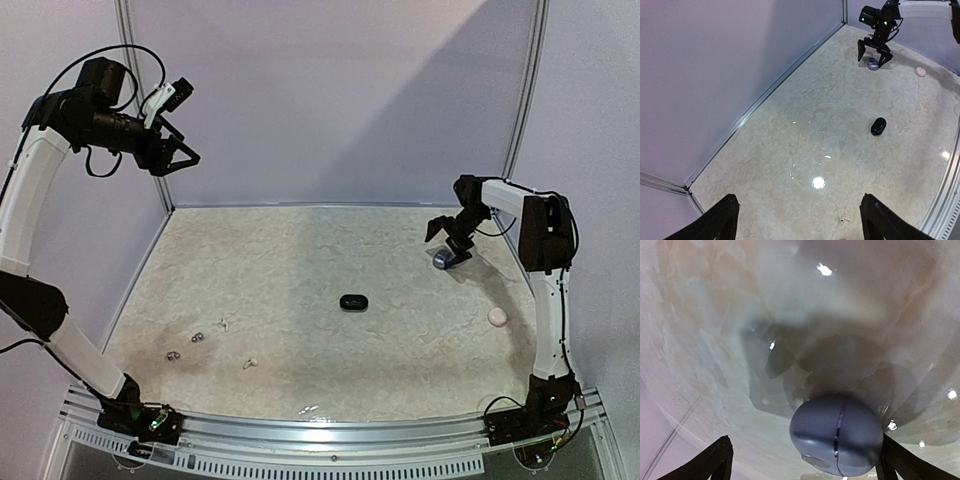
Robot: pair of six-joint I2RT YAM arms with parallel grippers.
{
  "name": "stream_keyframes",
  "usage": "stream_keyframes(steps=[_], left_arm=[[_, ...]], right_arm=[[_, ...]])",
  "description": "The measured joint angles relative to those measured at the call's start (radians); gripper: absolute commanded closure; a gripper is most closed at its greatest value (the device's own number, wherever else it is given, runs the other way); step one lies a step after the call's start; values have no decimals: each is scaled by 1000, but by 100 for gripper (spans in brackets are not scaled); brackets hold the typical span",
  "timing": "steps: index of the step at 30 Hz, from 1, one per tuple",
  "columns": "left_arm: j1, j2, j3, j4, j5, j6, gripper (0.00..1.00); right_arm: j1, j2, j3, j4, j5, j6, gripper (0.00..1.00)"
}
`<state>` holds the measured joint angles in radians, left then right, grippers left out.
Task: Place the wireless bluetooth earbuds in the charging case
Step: Move the charging case to the center of the board.
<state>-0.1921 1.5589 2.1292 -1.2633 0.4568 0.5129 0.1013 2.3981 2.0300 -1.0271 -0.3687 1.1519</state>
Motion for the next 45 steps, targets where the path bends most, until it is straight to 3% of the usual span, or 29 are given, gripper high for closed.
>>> stream_keyframes(steps=[12, 28, 45], left_arm=[[0, 0, 0, 0, 14, -1, 14], [1, -2, -2, 0, 26, -1, 14], [1, -2, -2, 0, 26, -1, 14]], right_arm=[[9, 14, 24, -64, 11, -115, 1], [3, -3, -18, -31, -11, -163, 1], [69, 38, 78, -169, 153, -211, 1]])
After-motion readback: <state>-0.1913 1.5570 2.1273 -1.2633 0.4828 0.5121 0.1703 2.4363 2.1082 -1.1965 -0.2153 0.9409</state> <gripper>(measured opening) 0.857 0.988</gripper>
